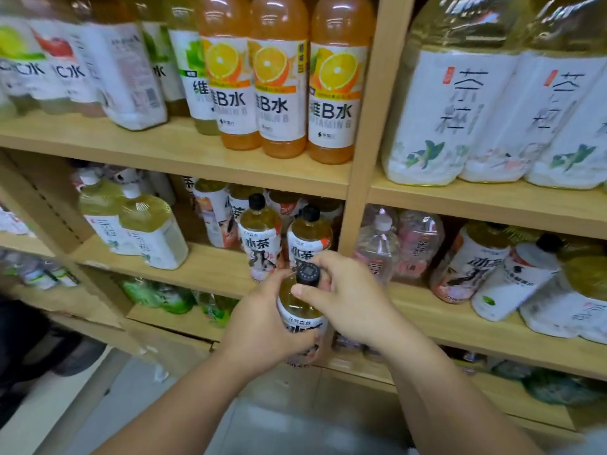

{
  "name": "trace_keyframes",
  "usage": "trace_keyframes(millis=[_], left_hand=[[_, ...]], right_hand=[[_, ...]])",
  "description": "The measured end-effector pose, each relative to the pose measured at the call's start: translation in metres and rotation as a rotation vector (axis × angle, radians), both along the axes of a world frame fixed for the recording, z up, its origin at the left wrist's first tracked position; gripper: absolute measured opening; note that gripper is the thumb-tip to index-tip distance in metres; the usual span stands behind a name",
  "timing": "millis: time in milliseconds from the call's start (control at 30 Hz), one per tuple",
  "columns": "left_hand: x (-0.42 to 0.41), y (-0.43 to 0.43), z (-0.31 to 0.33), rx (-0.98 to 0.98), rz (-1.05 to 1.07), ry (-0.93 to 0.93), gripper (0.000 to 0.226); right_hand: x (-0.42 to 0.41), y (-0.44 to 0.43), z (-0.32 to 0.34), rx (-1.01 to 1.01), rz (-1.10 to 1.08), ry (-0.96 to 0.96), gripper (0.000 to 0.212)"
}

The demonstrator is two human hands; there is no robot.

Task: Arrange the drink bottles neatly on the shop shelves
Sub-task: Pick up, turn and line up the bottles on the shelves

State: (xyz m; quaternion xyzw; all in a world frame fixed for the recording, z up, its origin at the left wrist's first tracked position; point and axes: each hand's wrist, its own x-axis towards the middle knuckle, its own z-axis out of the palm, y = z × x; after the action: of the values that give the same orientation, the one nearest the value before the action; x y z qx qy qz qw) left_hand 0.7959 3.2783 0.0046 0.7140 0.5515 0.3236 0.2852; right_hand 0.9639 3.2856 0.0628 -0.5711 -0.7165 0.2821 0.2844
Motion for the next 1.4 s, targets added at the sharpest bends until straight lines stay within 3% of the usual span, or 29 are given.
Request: trace_keyframes(millis=[233, 400, 600, 733, 900, 1000, 1100, 1400], left_hand=[[-0.087, 0.04, -0.009, -0.009, 0.05, 0.021, 0.084], [-0.149, 0.079, -0.013, -0.057, 0.049, -0.026, 0.073], [-0.183, 0.124, -0.017, -0.096, 0.132, -0.149, 0.078], [-0.182, 0.152, -0.013, -0.038, 0.151, -0.165, 0.072], [-0.166, 0.182, -0.017, -0.062, 0.165, -0.097, 0.063], [-0.161, 0.191, -0.028, -0.094, 0.135, -0.094, 0.052], [-0.162, 0.196, -0.037, -0.086, 0.112, -0.055, 0.059], [-0.168, 0.186, -0.064, -0.179, 0.052, 0.083, 0.061]], right_hand=[[-0.095, 0.038, -0.014, -0.014, -0.037, 0.021, 0.022], [-0.13, 0.055, -0.024, -0.116, -0.074, 0.243, 0.023], [-0.121, 0.054, -0.061, -0.079, -0.672, 0.363, 0.027], [-0.117, 0.051, -0.078, -0.16, -0.857, 0.355, 0.048], [-0.124, 0.053, -0.089, -0.226, -0.894, 0.409, 0.069], [-0.131, 0.052, -0.099, -0.249, -0.81, 0.396, 0.083], [-0.141, 0.051, -0.107, -0.321, -0.778, 0.395, 0.104], [-0.145, 0.058, -0.113, -0.328, -0.757, 0.55, 0.109]])
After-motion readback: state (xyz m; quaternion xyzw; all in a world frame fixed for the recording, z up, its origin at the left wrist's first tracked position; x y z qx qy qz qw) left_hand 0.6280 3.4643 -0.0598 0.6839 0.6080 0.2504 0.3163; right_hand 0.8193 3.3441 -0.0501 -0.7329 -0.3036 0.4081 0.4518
